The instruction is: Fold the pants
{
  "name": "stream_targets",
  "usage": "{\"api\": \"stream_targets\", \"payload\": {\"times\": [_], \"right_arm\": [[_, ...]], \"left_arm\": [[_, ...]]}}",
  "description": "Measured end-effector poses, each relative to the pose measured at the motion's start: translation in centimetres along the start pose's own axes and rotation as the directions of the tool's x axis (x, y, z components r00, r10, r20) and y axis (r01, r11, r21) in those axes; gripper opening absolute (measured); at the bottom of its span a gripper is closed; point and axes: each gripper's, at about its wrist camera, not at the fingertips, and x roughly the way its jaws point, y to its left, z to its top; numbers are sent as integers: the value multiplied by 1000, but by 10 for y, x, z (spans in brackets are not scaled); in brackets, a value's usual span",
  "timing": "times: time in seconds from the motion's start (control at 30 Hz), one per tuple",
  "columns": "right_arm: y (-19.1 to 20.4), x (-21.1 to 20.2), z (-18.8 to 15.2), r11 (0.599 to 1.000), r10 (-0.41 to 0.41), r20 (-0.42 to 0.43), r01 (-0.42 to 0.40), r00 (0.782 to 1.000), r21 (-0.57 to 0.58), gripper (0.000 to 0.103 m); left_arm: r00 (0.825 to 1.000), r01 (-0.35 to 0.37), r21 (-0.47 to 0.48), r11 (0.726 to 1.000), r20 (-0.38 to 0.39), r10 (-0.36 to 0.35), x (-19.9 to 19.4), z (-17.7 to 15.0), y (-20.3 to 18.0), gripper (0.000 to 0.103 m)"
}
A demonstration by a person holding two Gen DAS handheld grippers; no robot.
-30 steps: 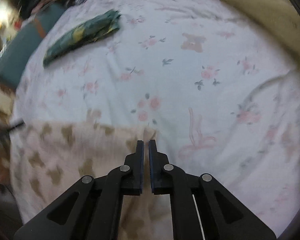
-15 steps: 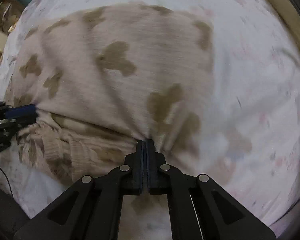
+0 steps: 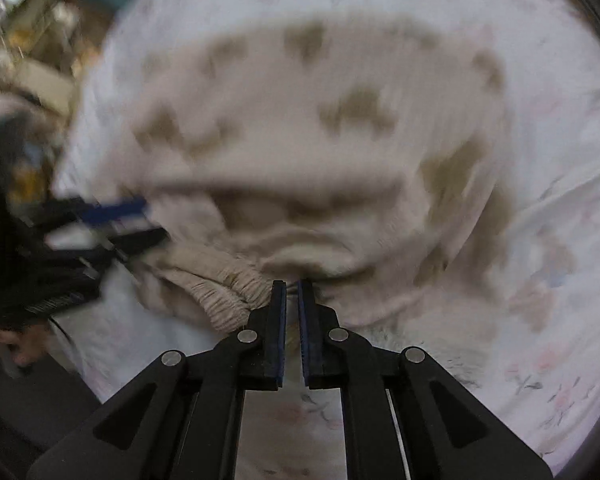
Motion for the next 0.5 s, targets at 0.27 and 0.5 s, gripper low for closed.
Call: {"api": "stream_targets", "payload": {"times": [0.27,0.5], "right_arm": [[-13,-10,-13,998,-54,-40,54,998,15,9],[-87,-86,22,966,-47,288,-30,956,255,82]], "left_arm": [[994,-110,113,987,11,110,-17,9,-20,44],[953,-192,-119,974,215,214,-67,73,57,87]]}}
